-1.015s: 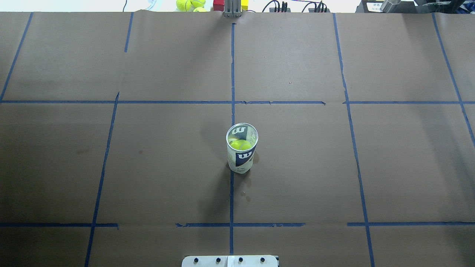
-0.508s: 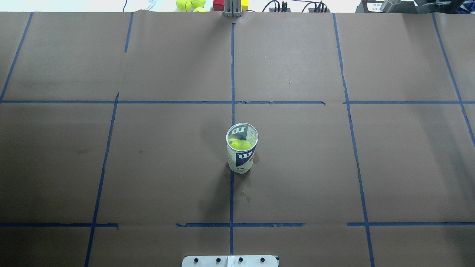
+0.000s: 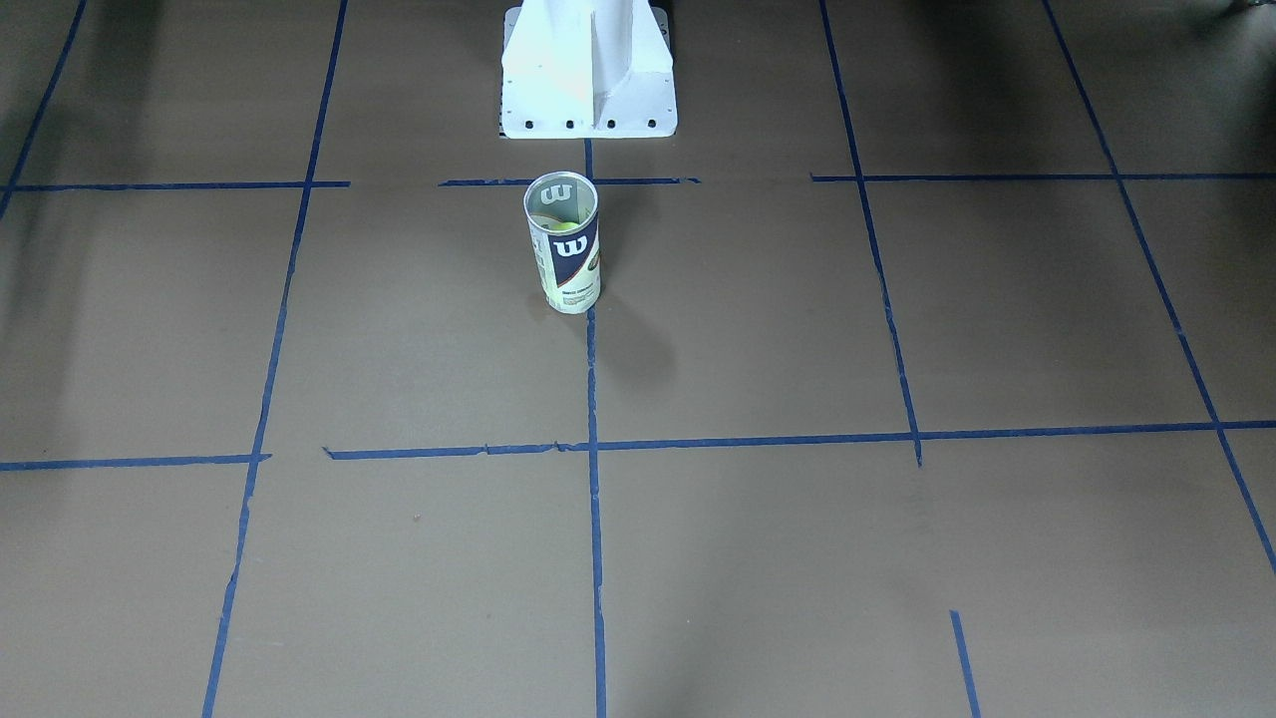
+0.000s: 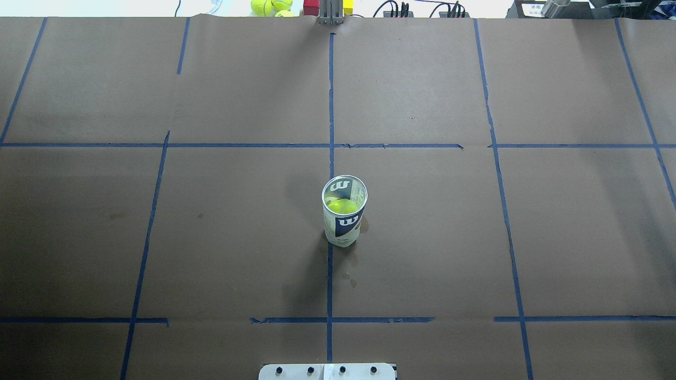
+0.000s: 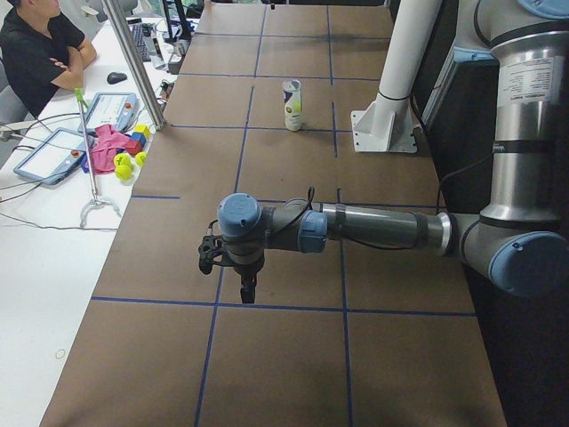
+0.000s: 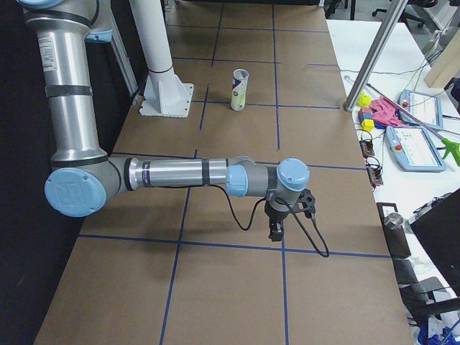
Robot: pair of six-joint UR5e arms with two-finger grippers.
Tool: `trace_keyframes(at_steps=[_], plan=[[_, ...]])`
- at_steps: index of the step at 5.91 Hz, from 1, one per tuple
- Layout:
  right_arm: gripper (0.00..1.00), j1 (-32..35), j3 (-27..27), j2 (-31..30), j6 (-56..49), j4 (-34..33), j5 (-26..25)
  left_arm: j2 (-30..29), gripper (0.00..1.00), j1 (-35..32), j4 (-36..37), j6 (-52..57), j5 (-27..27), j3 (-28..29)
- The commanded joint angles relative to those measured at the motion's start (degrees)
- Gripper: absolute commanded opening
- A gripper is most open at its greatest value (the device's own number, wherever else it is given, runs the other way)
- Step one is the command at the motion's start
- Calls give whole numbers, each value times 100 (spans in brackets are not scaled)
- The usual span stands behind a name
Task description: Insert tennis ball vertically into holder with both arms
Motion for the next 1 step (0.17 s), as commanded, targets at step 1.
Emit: trace_keyframes(at_steps=[1], plan=[[100, 0, 2, -288, 43, 863, 8, 403, 100, -9, 3, 0, -22, -375]])
